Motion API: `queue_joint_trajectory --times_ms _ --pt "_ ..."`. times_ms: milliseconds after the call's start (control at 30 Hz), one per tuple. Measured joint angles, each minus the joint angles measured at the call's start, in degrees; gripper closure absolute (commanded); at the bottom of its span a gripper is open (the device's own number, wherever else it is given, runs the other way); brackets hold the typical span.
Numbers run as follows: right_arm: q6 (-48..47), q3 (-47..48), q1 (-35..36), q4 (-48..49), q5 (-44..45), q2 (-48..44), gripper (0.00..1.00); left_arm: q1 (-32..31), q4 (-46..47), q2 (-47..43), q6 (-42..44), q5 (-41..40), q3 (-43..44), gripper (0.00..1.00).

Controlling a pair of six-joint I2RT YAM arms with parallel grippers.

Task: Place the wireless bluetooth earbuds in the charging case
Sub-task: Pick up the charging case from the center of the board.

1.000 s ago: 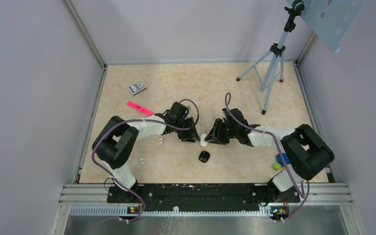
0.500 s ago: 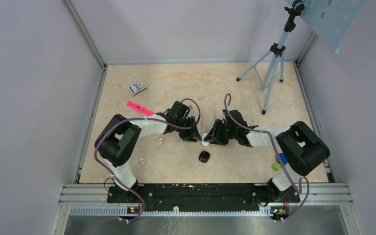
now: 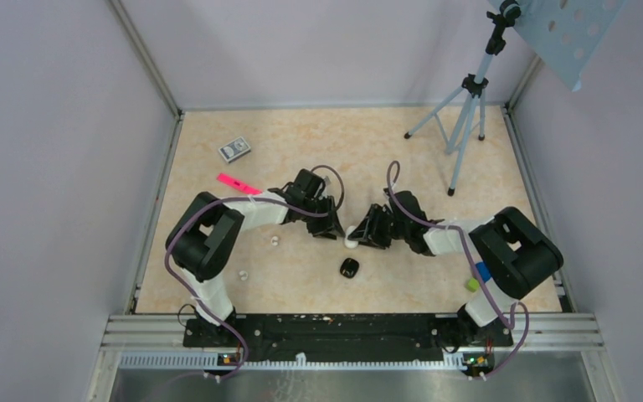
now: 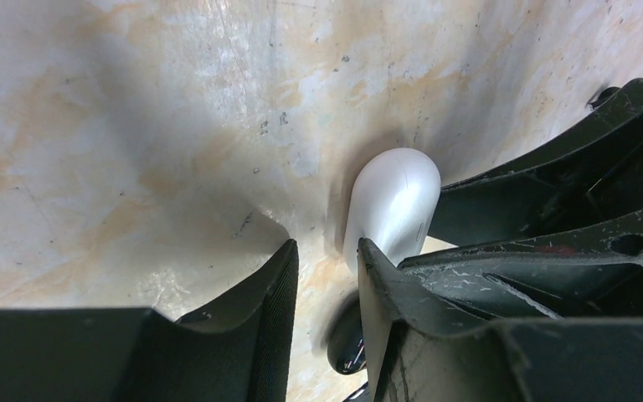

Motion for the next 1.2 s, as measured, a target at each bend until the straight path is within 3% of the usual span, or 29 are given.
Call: queue_joint_trajectory --times_ms 1200 --pt "8.3 -7.5 -1.6 8.9 2.9 -3.0 0.59 -0.2 0.3 4.5 4.0 4.3 4.5 0.59"
